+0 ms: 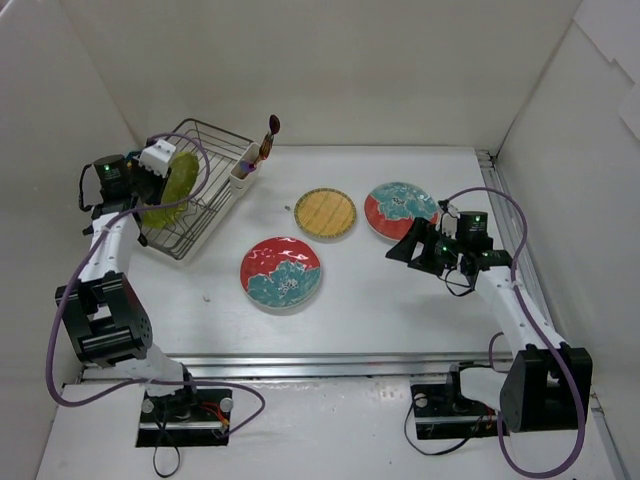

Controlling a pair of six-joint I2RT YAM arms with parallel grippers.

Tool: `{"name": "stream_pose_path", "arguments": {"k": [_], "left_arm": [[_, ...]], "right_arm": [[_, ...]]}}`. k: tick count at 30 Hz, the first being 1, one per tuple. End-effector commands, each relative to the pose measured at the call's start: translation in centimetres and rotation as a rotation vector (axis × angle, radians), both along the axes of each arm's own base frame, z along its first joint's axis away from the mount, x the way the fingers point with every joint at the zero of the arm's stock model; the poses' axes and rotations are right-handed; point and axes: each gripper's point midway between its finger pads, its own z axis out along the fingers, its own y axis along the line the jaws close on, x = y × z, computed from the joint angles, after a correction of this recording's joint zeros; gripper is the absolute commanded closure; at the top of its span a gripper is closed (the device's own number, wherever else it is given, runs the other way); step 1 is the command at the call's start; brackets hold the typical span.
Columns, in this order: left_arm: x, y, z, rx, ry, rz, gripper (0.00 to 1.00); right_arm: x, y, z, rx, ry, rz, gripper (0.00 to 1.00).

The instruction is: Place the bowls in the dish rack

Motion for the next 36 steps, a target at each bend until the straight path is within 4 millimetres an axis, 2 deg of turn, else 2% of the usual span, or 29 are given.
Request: {"name": "stream_pose_path", "arguments": {"k": [1,6,16,18,25,29,30,33,36], "left_arm": [[1.6,0.6,6.2,0.061,-0.229,-0.008,1.0],[2.0,1.6,4.7,0.07,-0.192,0.034,1.0],[2.3,3.7,3.7,0.016,-0.181,0.141,0.71],[2.1,4.6,3.5,-0.013,-0.18,0.17,0.68],[1.5,5.0,4.1,-0.035,-0.215,0.177,0.6],[1.2,4.4,6.2,-0.069,-0.264,0.166,0.54],[1.1,4.1,6.9,-0.095,-0.278,0.162,0.5],[0.1,3.3,9.8,-0.138,-0.335,0.16,0.41],[-2.0,2.0,14.8,-0.186,-0.425,0.186,0.33]], "right_arm": [[0.7,0.3,0.8,0.024,-0.047,0.022,0.23],[0.7,0.4,0.7,0.027,-0.046,0.021,0.23],[0.7,0.4,0.2,0.03,-0.031,0.019,0.23],[0.8,0.3,0.1,0.03,-0.031,0.016,0.23],[0.8,0.6,-0.1,0.045,-0.026,0.024,0.23],[0.9,0.8,0.0,0.044,-0.029,0.029,0.23],[0.8,1.1,-0.1,0.041,-0.028,0.038,0.23],[0.8,1.9,-0.4,0.023,-0.027,0.06,0.23],[0.9,3.2,-0.9,0.029,-0.012,0.095,0.24]]}}
